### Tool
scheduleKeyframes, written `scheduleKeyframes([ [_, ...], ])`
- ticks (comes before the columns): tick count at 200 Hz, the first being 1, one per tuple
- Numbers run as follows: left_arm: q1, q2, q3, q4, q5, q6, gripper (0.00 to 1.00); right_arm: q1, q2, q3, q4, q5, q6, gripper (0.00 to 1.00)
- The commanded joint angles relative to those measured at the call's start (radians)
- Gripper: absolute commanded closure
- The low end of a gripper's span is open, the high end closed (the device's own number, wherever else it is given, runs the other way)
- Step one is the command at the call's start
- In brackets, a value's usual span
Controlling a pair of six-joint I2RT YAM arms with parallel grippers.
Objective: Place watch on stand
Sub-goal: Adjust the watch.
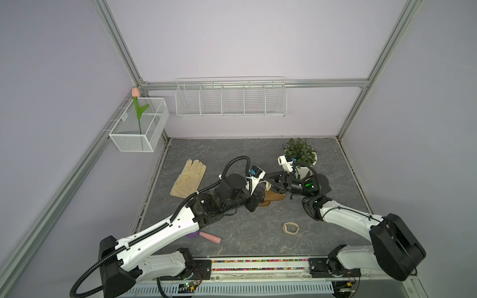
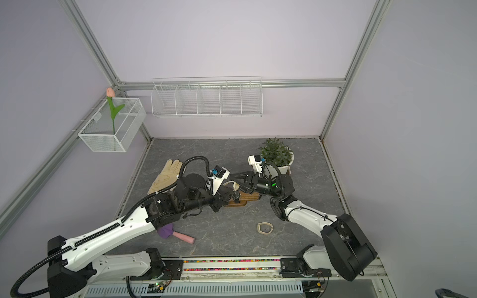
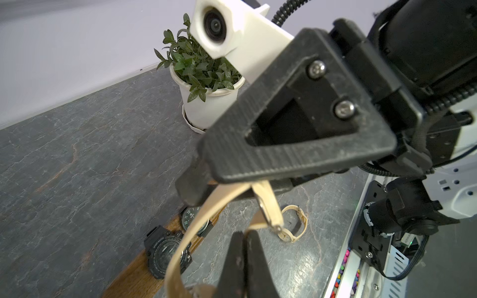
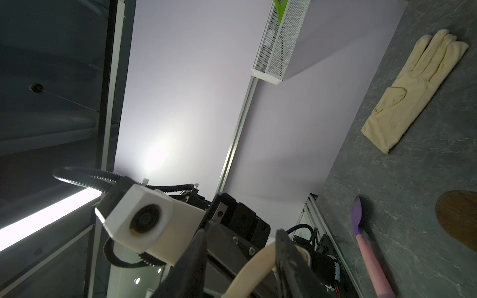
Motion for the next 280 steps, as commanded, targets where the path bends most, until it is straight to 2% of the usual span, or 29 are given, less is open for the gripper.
scheduleKeyframes([
  [1,0.025,-0.024,-0.026,0.021,0.001,-0.024,1.00,-0.008,-0.066,0.013,-0.131,-0.023,-0.079,0.56],
  [27,0.059,-0.036,-0.044,0.071,0.051,-0.053,1.00,-0.008,-0.097,0.002,-0.194,-0.017,-0.113,0.56],
  [69,0.079,-0.041,-0.041,0.126,0.107,-0.087,1.00,-0.003,-0.079,-0.018,-0.156,-0.005,-0.102,0.56],
  [141,0.083,-0.025,-0.005,0.062,0.194,-0.093,1.00,-0.024,-0.082,-0.027,-0.230,-0.023,-0.154,0.56],
  [167,0.082,0.010,0.061,-0.055,0.274,-0.060,1.00,-0.057,-0.141,-0.001,-0.440,-0.040,-0.273,0.56],
  [196,0.084,0.046,0.108,-0.143,0.386,-0.031,1.00,-0.071,-0.243,0.086,-0.847,-0.008,-0.534,0.54],
  [211,0.084,0.057,0.117,-0.152,0.418,-0.027,1.00,-0.076,-0.278,0.123,-0.996,0.015,-0.630,0.53],
  [257,0.095,0.065,0.127,-0.146,0.485,-0.004,1.00,-0.109,-0.342,0.171,-1.198,0.026,-0.773,0.51],
  [280,0.102,0.064,0.138,-0.169,0.452,0.007,1.00,-0.112,-0.365,0.224,-1.339,0.057,-0.900,0.52],
])
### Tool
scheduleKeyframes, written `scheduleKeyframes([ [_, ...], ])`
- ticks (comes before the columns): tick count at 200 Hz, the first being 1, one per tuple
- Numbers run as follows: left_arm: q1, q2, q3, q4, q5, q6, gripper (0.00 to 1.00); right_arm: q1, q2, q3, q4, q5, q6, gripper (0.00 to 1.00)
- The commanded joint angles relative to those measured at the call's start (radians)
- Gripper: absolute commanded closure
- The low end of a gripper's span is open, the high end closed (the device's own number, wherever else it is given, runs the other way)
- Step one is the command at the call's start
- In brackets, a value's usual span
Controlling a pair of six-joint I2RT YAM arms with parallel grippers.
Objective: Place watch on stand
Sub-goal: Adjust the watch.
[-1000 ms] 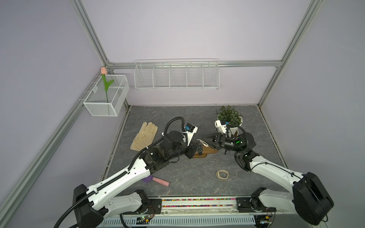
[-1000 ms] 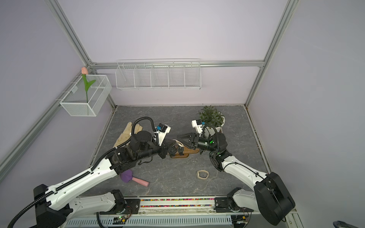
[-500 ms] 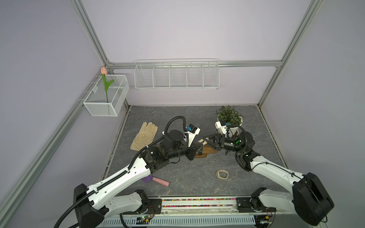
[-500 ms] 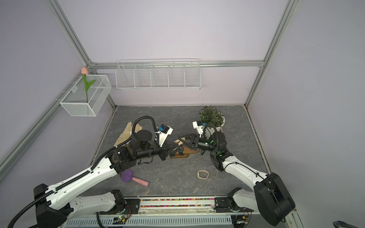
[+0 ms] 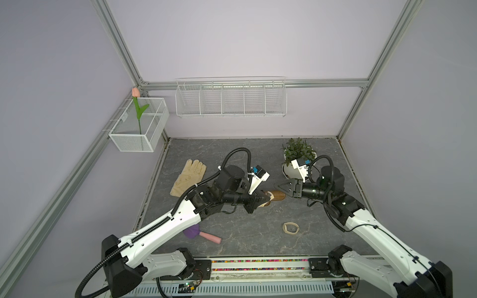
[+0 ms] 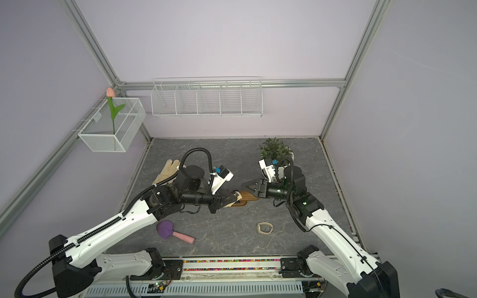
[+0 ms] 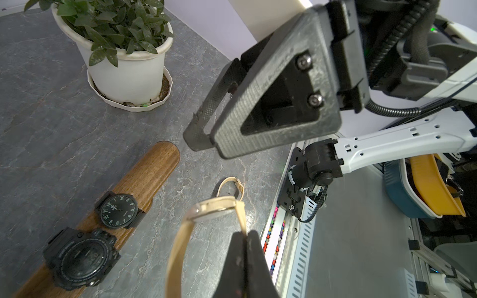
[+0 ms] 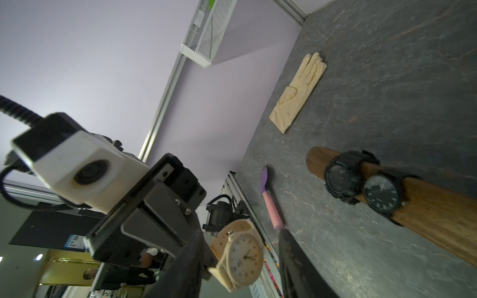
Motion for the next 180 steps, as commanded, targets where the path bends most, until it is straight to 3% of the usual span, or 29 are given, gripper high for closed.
scheduleKeyframes([
  [1,0.012,0.003,0.042,-0.029,0.004,0.034,1.00,-0.008,-0.029,0.059,-0.208,0.035,-0.185,0.52],
  [15,0.016,-0.007,0.035,-0.020,-0.041,0.027,1.00,-0.008,-0.034,0.074,-0.260,0.053,-0.219,0.53],
  [30,0.024,-0.025,0.016,0.013,-0.101,0.002,1.00,-0.007,-0.038,0.043,-0.202,0.024,-0.170,0.55],
  [61,0.032,-0.069,-0.030,0.105,-0.250,-0.047,1.00,-0.007,-0.032,-0.118,0.240,-0.081,0.143,0.55],
  [85,0.033,-0.085,-0.061,0.173,-0.288,-0.075,1.00,0.007,0.012,-0.192,0.535,-0.092,0.341,0.53],
  [180,0.033,-0.067,-0.082,0.246,-0.263,-0.115,1.00,0.094,0.214,-0.117,0.848,-0.045,0.476,0.48],
])
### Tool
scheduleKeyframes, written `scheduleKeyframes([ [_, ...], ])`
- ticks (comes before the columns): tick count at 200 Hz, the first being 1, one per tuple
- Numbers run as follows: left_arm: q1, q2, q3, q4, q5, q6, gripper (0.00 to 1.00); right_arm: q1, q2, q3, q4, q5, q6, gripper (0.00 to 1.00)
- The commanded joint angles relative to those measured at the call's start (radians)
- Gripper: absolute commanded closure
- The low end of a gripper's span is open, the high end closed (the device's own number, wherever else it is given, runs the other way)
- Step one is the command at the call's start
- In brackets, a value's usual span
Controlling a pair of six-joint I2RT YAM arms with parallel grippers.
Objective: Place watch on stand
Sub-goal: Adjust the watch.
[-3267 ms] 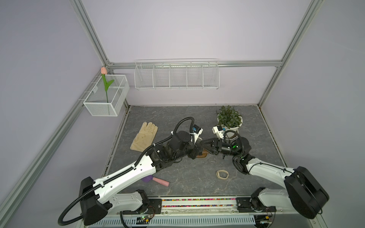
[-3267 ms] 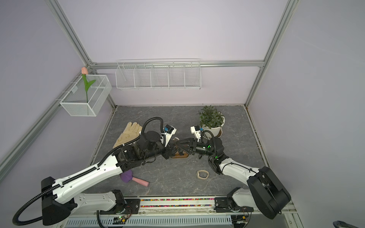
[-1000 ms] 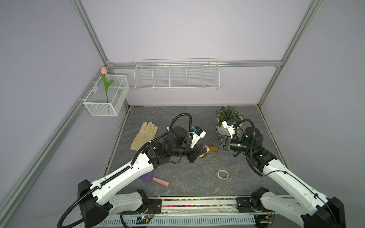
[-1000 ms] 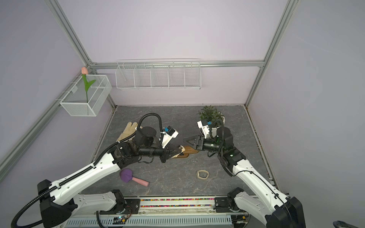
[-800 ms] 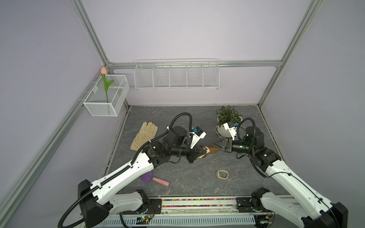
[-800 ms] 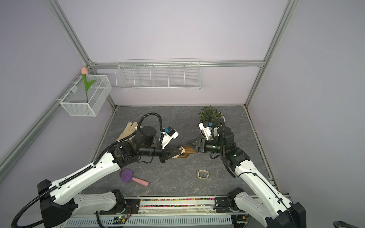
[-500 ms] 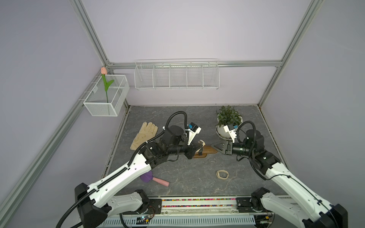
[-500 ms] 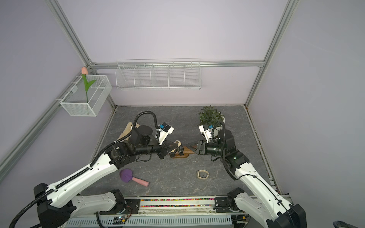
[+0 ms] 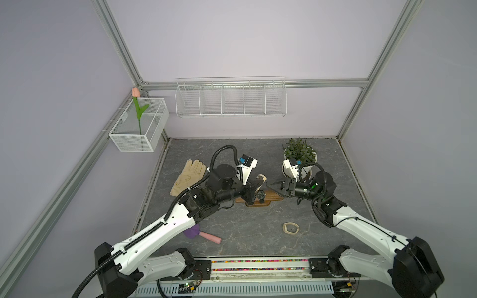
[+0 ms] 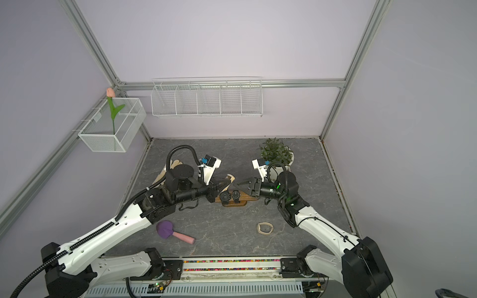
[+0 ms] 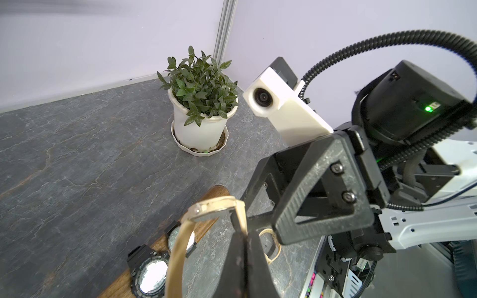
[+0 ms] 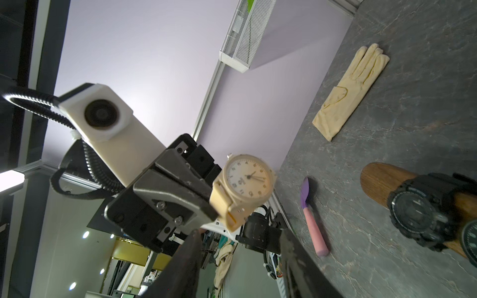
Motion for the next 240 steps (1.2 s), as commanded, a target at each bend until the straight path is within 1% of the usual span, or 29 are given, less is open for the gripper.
scheduleKeyframes([
  [1,0.003,0.004,-0.021,0.047,0.000,-0.026,1.00,0.012,0.037,0.033,0.148,0.004,0.078,0.48],
  [59,0.003,0.012,-0.029,0.048,0.018,-0.028,1.00,0.012,0.102,0.099,0.172,0.011,0.096,0.48],
  [73,0.003,0.005,-0.037,0.047,0.015,-0.028,1.00,0.011,0.106,0.108,0.169,0.013,0.097,0.49],
  [98,0.003,-0.005,-0.046,0.047,0.001,-0.028,1.00,0.012,0.115,0.130,0.167,-0.001,0.104,0.56],
  [137,0.003,-0.007,-0.050,0.053,-0.016,-0.028,1.00,0.016,0.090,0.130,0.132,-0.014,0.091,0.58],
  [162,0.006,-0.010,-0.050,0.063,-0.018,-0.033,1.00,0.016,0.065,0.117,0.094,-0.021,0.065,0.53],
  [184,0.007,-0.009,-0.045,0.065,-0.021,-0.037,1.00,0.015,0.049,0.100,0.084,-0.023,0.057,0.45],
  [219,0.010,0.000,-0.045,0.068,-0.018,-0.042,1.00,0.016,0.027,0.094,0.054,-0.021,0.031,0.44],
  [240,0.013,-0.001,-0.047,0.074,-0.013,-0.048,1.00,0.016,0.003,0.109,-0.045,-0.017,-0.035,0.43],
])
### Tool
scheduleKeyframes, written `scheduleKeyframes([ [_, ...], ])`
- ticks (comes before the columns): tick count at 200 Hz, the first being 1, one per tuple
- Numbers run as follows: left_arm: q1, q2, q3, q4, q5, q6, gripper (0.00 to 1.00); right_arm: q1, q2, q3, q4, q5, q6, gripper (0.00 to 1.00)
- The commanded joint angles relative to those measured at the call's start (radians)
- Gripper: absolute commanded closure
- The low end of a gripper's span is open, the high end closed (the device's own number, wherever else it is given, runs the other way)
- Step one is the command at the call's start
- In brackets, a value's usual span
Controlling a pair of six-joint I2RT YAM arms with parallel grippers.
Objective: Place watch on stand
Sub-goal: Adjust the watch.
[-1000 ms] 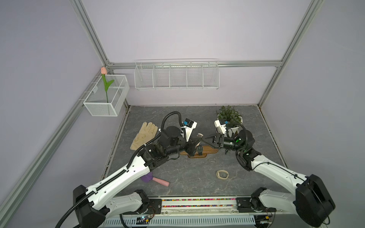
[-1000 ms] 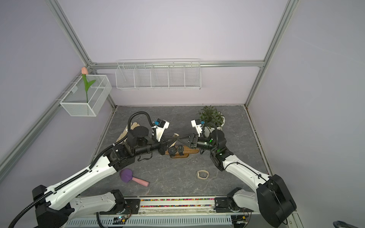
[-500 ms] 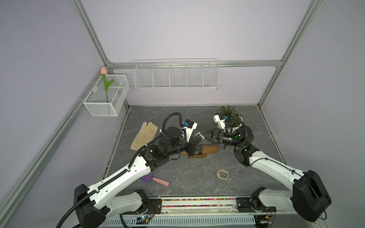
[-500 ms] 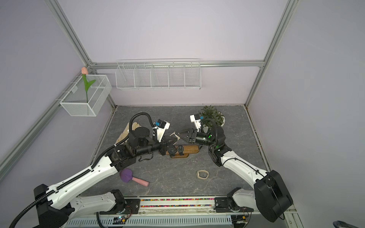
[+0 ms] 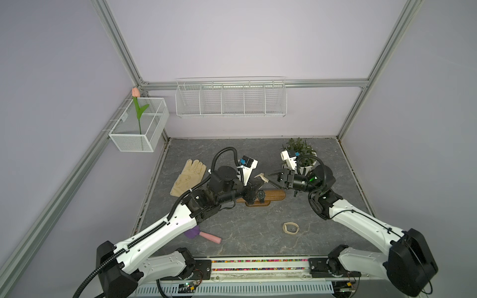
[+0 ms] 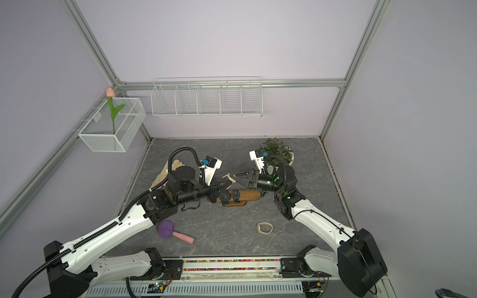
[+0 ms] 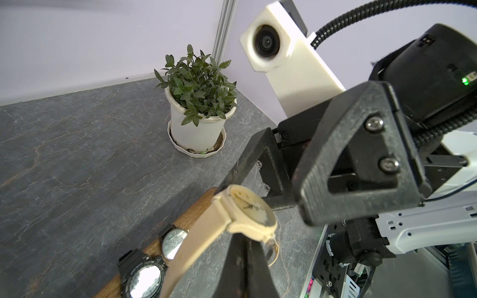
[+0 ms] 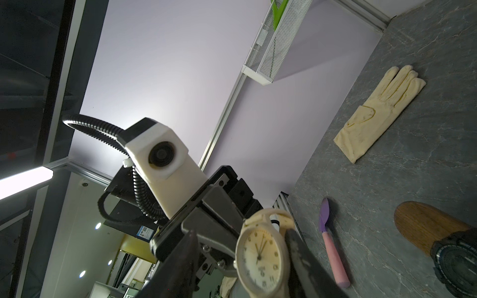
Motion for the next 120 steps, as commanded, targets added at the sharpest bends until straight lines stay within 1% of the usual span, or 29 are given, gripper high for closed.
scheduleKeyframes([
  [1,0.013,-0.005,-0.008,0.021,-0.013,-0.022,1.00,0.007,-0.046,0.004,-0.086,-0.014,-0.067,0.43],
  [19,0.016,-0.011,-0.010,0.034,-0.004,-0.028,1.00,0.008,-0.071,0.019,-0.191,0.000,-0.137,0.40],
  [35,0.020,-0.012,-0.008,0.039,0.001,-0.030,1.00,0.010,-0.085,0.020,-0.230,0.009,-0.168,0.38],
  [93,0.022,0.020,-0.005,0.053,0.047,-0.046,1.00,0.011,-0.070,0.031,-0.255,0.026,-0.180,0.39],
  [120,0.022,0.017,-0.010,0.061,0.047,-0.049,1.00,0.013,-0.048,0.035,-0.256,0.032,-0.175,0.40],
])
